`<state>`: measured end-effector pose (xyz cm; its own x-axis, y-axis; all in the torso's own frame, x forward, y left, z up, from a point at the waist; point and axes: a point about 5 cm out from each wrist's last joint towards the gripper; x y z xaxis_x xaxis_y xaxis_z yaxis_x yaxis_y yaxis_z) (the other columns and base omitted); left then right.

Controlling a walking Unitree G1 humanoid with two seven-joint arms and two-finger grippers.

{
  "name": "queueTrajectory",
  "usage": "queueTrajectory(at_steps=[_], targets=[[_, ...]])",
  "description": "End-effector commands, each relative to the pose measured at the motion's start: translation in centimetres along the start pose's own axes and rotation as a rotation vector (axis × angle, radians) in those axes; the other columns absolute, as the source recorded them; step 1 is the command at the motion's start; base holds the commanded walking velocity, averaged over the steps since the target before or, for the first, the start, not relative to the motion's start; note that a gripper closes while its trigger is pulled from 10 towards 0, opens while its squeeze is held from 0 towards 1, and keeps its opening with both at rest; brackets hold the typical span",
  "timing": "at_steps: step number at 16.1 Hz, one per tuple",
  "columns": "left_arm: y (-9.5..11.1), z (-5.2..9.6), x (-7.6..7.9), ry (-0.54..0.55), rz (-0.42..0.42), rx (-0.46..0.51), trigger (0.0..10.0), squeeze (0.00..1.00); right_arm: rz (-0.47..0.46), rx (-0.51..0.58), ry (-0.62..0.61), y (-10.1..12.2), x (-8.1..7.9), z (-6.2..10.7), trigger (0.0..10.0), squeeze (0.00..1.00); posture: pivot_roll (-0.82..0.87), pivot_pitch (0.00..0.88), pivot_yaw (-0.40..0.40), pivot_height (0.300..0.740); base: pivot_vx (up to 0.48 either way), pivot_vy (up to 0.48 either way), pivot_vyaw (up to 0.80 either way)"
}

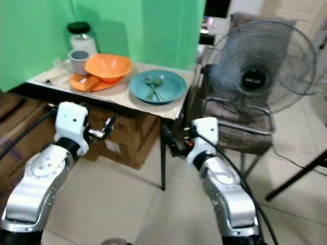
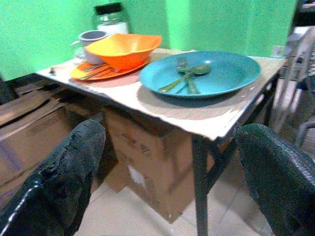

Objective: Setting the table

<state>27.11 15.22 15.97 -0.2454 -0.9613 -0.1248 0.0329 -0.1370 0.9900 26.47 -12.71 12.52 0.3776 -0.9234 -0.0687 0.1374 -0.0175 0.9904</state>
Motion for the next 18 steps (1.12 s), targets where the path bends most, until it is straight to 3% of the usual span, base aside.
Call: queueTrajectory(at_steps=[1, 5, 10, 18], targets=[[0.2, 0.0, -0.4, 0.003, -0.013, 0.003, 10.0, 0.00, 0.026, 0.016, -0.002, 0.5, 0.0, -0.5, 10.0, 0.00, 0.12, 0.000, 0.014, 0.740, 0.304, 0.000, 0.00], [-0.2, 0.3, -0.6, 0.007, -0.008, -0.009, 10.0, 0.00, 0.020, 0.004, -0.018, 0.3, 0.2, -0.7, 10.0, 0.00, 0.11, 0.000, 0.017, 0.740, 0.308, 0.000, 0.50], [-0.4, 0.4, -0.1, -0.010, -0.002, -0.018, 10.0, 0.00, 0.014, -0.012, -0.089, 0.3, 0.6, -1.1, 10.0, 0.00, 0.11, 0.000, 0.020, 0.740, 0.307, 0.000, 0.00], [-0.1, 0.1, -0.6, -0.007, -0.019, -0.014, 10.0, 0.00, -0.002, -0.029, -0.036, 0.7, -0.4, -2.1, 10.0, 0.00, 0.12, 0.000, 0.001, 0.740, 0.310, 0.000, 0.00]])
Point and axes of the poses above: a point about 5 cm out from each wrist's last joint towards the gripper, its own z axis pointing back from the gripper into the wrist, its own y axis along the axis of the wrist's last joint, x = y × z, and after that the axes turned 6 degrees about z, right-handed
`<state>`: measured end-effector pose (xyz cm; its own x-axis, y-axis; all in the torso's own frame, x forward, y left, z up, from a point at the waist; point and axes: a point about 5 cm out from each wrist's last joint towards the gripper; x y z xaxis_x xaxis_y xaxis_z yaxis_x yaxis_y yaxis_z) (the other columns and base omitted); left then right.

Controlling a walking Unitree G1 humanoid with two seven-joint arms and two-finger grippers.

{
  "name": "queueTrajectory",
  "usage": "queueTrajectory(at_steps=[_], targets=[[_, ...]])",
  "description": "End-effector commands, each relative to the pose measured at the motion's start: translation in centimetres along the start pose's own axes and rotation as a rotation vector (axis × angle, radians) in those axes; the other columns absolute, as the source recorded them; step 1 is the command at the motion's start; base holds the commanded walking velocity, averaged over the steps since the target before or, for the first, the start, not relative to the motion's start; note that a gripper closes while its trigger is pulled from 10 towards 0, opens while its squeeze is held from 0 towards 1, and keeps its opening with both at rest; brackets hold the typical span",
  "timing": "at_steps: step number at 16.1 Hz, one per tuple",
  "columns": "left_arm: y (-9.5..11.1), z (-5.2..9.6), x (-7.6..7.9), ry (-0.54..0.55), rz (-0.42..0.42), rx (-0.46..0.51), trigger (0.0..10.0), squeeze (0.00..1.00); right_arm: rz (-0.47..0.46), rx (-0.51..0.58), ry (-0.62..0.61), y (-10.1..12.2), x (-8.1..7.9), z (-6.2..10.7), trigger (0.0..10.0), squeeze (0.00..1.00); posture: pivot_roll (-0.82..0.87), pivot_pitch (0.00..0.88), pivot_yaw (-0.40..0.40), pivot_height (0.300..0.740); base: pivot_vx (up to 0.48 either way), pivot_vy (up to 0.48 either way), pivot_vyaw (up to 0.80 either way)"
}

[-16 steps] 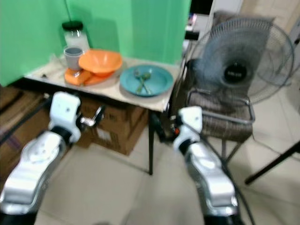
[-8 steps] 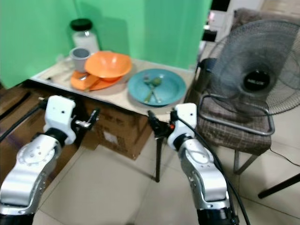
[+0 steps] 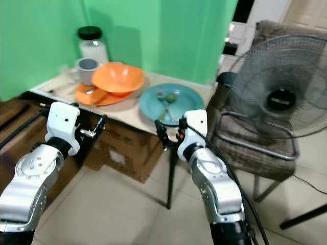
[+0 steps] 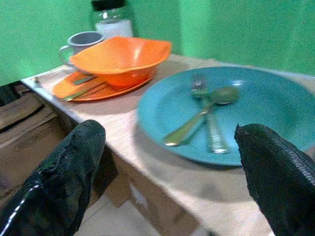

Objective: Setting the table

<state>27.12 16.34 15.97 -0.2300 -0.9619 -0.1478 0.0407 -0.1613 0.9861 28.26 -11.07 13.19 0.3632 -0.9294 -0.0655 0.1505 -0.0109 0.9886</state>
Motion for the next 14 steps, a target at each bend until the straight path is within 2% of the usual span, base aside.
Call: queueTrajectory(at_steps=[1, 6, 7, 11, 14], targets=[[0.1, -0.1, 0.5, -0.024, 0.003, 0.000, 10.0, 0.00, 0.011, -0.019, -0.015, -0.2, 0.4, 0.0, 10.0, 0.00, 0.12, 0.000, -0.001, 0.740, 0.307, 0.000, 0.00], [-0.1, 0.0, 0.5, -0.036, -0.001, -0.011, 10.0, 0.00, 0.030, -0.038, -0.018, -0.3, 0.4, -0.2, 10.0, 0.00, 0.11, 0.000, 0.014, 0.740, 0.308, 0.000, 0.00], [-0.1, -0.1, 0.4, -0.038, -0.004, -0.013, 10.0, 0.00, 0.028, -0.044, -0.028, -0.2, 0.5, -0.3, 10.0, 0.00, 0.11, 0.000, 0.020, 0.740, 0.307, 0.000, 0.66], [-0.1, -0.2, 0.1, -0.040, -0.013, -0.018, 10.0, 0.00, -0.009, -0.017, -0.027, 0.7, 0.6, -1.0, 10.0, 0.00, 0.11, 0.000, 0.023, 0.740, 0.309, 0.000, 0.15], [-0.2, -0.2, -0.1, -0.035, -0.020, -0.023, 10.0, 0.00, 0.020, -0.081, -0.058, 0.4, 0.7, -1.8, 10.0, 0.00, 0.11, 0.000, 0.016, 0.740, 0.308, 0.000, 0.00]])
Point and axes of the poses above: a point about 5 cm out from each wrist's last joint towards the gripper, its own z axis pointing back from the gripper into the wrist, its own y axis along the axis of the wrist's last joint, x = y × z, and after that the axes turned 6 degrees about z, right-handed
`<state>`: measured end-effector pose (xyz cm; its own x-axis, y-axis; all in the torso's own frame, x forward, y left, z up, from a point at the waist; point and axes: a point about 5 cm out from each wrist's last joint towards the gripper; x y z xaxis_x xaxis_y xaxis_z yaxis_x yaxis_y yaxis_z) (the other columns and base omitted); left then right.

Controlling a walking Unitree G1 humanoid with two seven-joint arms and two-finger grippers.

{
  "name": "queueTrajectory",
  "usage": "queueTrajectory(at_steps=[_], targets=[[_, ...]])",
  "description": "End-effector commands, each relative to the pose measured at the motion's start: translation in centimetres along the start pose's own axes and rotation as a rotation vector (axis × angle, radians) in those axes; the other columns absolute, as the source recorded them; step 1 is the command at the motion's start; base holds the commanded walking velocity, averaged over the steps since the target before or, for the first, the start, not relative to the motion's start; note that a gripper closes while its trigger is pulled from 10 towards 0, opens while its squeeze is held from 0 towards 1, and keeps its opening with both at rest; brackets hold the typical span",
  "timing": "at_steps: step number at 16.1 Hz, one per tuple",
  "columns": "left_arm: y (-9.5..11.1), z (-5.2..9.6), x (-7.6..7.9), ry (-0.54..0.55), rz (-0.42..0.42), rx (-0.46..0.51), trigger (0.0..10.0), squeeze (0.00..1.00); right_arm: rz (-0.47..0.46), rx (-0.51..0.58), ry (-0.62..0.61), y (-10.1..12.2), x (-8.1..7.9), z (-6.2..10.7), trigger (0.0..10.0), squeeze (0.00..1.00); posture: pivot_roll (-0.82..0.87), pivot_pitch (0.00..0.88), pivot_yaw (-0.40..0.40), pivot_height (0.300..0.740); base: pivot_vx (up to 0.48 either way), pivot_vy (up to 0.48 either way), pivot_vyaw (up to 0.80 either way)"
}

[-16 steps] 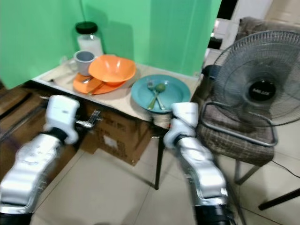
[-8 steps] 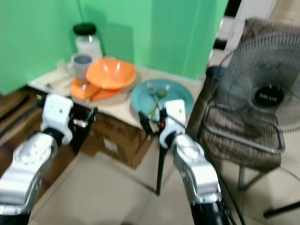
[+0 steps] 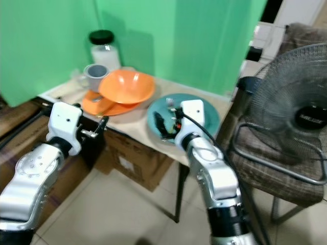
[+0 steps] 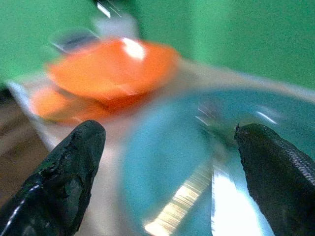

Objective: Setting the table

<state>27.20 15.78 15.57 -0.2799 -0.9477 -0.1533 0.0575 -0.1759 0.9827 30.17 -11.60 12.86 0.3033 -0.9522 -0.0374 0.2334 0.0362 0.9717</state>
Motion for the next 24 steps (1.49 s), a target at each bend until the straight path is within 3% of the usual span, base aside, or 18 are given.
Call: queueTrajectory(at_steps=[1, 4, 6, 9, 12, 16, 18, 20, 22, 23, 24], targets=[[0.1, 0.1, -0.7, 0.018, -0.009, -0.002, 10.0, 0.00, -0.001, -0.035, 0.014, 0.4, -0.7, -0.7, 10.0, 0.00, 0.11, 0.000, 0.014, 0.740, 0.304, 0.000, 0.00], [-0.1, 0.3, -0.8, 0.018, -0.010, -0.010, 10.0, 0.00, -0.002, -0.072, 0.025, 0.8, -0.9, -2.1, 10.0, 0.00, 0.11, 0.000, 0.012, 0.740, 0.306, 0.000, 0.00], [-0.2, 0.5, -0.8, 0.000, -0.014, -0.017, 10.0, 0.00, -0.002, -0.148, -0.039, 0.5, -0.2, -3.1, 10.0, 0.00, 0.12, 0.000, 0.007, 0.740, 0.142, 0.000, 0.00], [-0.1, 0.9, -1.1, -0.039, -0.024, -0.016, 10.0, 0.00, -0.045, -0.254, -0.029, 0.5, -0.2, -3.6, 10.0, 0.00, 0.12, 0.000, -0.001, 0.740, 0.000, 0.000, 0.00], [-0.3, 2.0, -0.9, -0.236, -0.024, -0.049, 10.0, 0.00, -0.028, -0.327, -0.083, 0.7, 0.4, -4.0, 10.0, 0.00, 0.12, 0.000, -0.009, 0.740, 0.000, 0.000, 0.00], [-0.7, 3.4, 0.1, -0.485, -0.026, -0.120, 10.0, 0.00, -0.014, -0.395, -0.082, 1.5, 0.1, -3.6, 10.0, 0.00, 0.11, 0.000, 0.001, 0.740, 0.000, 0.000, 0.00], [-1.0, 3.6, 0.3, -0.516, -0.033, -0.138, 10.0, 0.00, -0.021, -0.417, -0.083, 1.4, 0.0, -3.5, 10.0, 0.00, 0.11, 0.000, 0.001, 0.740, 0.000, 0.000, 0.00], [-1.2, 3.8, 0.2, -0.524, -0.034, -0.146, 10.0, 0.00, -0.024, -0.441, -0.084, 1.1, -0.1, -3.6, 4.9, 0.00, 0.12, 0.000, -0.002, 0.740, 0.000, 0.000, 0.00], [-1.2, 4.1, 0.1, -0.528, -0.035, -0.154, 10.0, 0.00, -0.024, -0.456, -0.075, 1.1, -0.5, -3.5, 2.1, 0.00, 0.12, 0.000, -0.007, 0.740, 0.000, 0.000, 0.00], [-1.2, 4.1, 0.1, -0.528, -0.036, -0.154, 10.0, 0.00, -0.024, -0.458, -0.074, 1.1, -0.5, -3.5, 1.4, 0.00, 0.12, 0.000, -0.008, 0.740, 0.000, 0.000, 0.00], [-1.2, 4.1, 0.0, -0.526, -0.037, -0.154, 10.0, 0.00, -0.022, -0.462, -0.072, 1.1, -0.6, -3.5, 0.0, 0.00, 0.12, 0.000, -0.009, 0.740, 0.000, 0.000, 0.00]])
Point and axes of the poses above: a point about 5 cm out from each wrist's last joint towards the gripper, its own z axis pointing back from the gripper into the wrist, its own y axis along the axis of the wrist's last joint, x = y × z, and after that the axes turned 6 degrees about z, right-handed
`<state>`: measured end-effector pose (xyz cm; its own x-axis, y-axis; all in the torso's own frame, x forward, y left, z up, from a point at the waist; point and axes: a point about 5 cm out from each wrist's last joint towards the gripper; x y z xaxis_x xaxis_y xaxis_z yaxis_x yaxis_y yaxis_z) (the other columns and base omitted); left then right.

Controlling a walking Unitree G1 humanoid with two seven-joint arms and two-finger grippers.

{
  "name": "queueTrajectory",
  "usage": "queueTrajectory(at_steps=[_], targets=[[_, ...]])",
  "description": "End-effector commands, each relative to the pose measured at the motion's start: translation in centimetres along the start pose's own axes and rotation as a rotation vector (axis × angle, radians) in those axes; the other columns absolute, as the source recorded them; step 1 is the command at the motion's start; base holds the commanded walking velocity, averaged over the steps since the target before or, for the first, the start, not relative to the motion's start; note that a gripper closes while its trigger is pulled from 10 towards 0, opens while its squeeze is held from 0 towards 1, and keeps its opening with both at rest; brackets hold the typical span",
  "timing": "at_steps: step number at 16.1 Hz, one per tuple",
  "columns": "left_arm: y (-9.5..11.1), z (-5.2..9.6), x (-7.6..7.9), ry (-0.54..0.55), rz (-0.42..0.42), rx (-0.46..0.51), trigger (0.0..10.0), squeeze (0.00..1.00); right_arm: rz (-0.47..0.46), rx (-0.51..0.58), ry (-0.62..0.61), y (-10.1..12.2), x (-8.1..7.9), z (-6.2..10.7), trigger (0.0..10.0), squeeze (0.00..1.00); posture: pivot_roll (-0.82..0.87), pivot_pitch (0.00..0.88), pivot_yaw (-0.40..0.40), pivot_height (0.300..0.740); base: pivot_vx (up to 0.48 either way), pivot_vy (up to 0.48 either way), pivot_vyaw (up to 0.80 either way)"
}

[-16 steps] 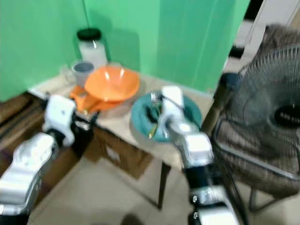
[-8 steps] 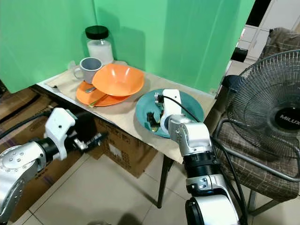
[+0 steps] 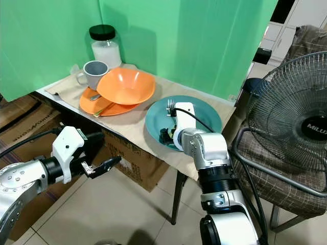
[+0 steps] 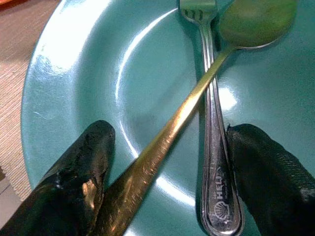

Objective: Setting the table

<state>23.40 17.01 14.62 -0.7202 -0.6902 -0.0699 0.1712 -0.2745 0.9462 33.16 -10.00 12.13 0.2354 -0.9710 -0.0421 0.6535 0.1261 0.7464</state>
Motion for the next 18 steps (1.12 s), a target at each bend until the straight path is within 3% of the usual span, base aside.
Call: queueTrajectory(at_steps=[1, 7, 18], targets=[[0.11, 0.24, 0.02, -0.001, -0.008, -0.002, 10.0, 0.00, 0.011, 0.027, -0.014, 0.96, 0.00, 0.42, 0.0, 0.00, 0.12, 0.000, -0.010, 0.740, 0.000, 0.000, 0.00], [0.14, 0.09, -0.12, 0.004, -0.018, 0.003, 10.0, 0.00, 0.031, 0.053, -0.036, 1.84, 0.77, 0.83, 0.0, 0.00, 0.11, 0.000, -0.007, 0.740, 0.000, 0.000, 0.00], [0.18, -0.10, -0.19, 0.007, -0.029, 0.003, 10.0, 0.00, 0.069, 0.035, -0.033, 1.52, 0.99, 0.54, 0.0, 0.00, 0.11, 0.000, -0.002, 0.740, 0.000, 0.000, 0.00]])
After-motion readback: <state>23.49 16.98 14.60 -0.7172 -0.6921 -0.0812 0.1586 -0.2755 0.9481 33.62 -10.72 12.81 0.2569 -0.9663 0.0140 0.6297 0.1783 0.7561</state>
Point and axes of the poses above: a point about 5 cm out from each wrist's last joint towards the gripper, its own z axis pointing back from the gripper into the wrist, its own y axis along the axis of the wrist's last joint, x = y × z, and after that the axes turned 6 degrees about z, right-handed
